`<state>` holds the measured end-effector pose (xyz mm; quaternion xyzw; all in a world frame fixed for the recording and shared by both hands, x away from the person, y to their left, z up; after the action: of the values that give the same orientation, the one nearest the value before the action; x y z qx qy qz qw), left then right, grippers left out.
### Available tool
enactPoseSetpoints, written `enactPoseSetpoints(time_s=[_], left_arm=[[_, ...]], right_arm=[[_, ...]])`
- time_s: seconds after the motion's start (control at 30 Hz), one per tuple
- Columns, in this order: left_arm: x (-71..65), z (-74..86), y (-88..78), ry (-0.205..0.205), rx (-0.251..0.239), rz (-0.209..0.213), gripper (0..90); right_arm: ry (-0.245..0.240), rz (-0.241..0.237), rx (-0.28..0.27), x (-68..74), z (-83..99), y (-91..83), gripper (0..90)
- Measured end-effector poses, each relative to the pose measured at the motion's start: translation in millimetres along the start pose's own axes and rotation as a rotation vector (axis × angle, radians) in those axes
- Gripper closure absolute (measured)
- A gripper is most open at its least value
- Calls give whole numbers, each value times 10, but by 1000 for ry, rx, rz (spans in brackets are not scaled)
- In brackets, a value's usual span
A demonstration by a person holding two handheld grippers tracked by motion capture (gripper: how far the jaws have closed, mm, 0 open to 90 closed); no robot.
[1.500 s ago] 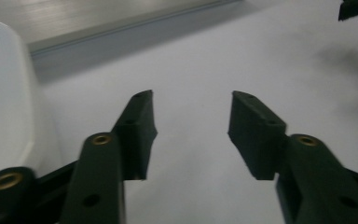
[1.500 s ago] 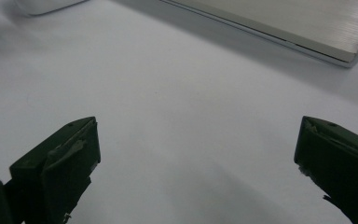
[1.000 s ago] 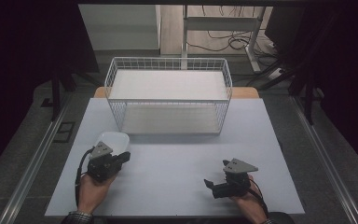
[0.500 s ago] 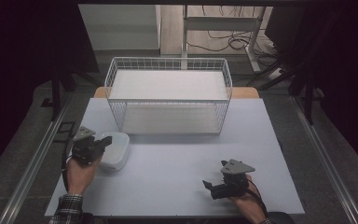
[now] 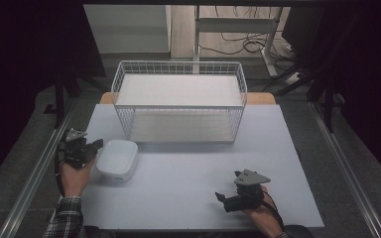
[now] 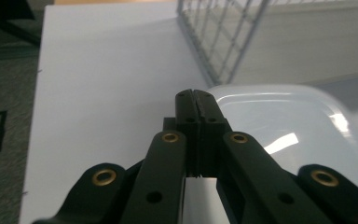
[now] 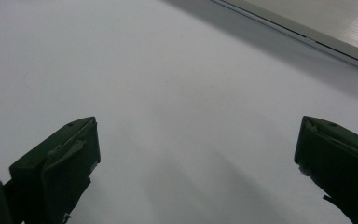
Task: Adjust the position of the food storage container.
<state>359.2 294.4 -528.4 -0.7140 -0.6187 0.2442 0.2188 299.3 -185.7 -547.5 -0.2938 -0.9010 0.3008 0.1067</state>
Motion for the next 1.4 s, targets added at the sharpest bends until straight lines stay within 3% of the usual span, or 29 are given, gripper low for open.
enactPoseSetpoints(time_s=[0.17, 0.27, 0.43, 0.7, 0.87, 1.13, 1.2, 1.33, 1.37, 1.4], left_arm=[[73, 23, 123, -8, 27, -21, 900], [40, 6, 181, -18, 39, 17, 900], [-45, -20, 226, -1, 56, 38, 900], [-385, -91, 297, 61, 72, 125, 900], [-572, -122, 342, 98, 80, 155, 900], [-980, -140, 391, 176, 96, 228, 900], [-993, -158, 366, 184, 78, 216, 900], [-867, -184, 232, 139, 27, 187, 900], [-714, -119, 85, 104, 7, 156, 900], [-667, -79, 34, 93, 3, 142, 900]], right_arm=[[0, -3, 3, 5, 4, 4, 0], [-3, -6, 7, 11, 8, 10, 0], [-7, -11, 9, 17, 11, 19, 0], [3, -19, 7, 24, 11, 25, 0], [8, -22, 7, 23, 12, 25, 0], [7, -25, 9, 26, 16, 29, 0], [8, -26, 9, 27, 16, 27, 0], [8, -26, 9, 30, 16, 21, 0], [11, -29, 8, 32, 15, 19, 0], [12, -30, 7, 32, 15, 21, 0]])
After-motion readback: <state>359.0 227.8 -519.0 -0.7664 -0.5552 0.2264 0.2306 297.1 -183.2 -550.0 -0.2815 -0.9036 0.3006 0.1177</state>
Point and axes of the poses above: each handheld gripper's, and its own axes: y roughly forward along the jaws, z roughly out of its underside, x roughly to its left, the point moved 5 cm from there along y, roughly forward along the jaws, and after that the axes turned 6 degrees about -z, right-handed, at the moved point
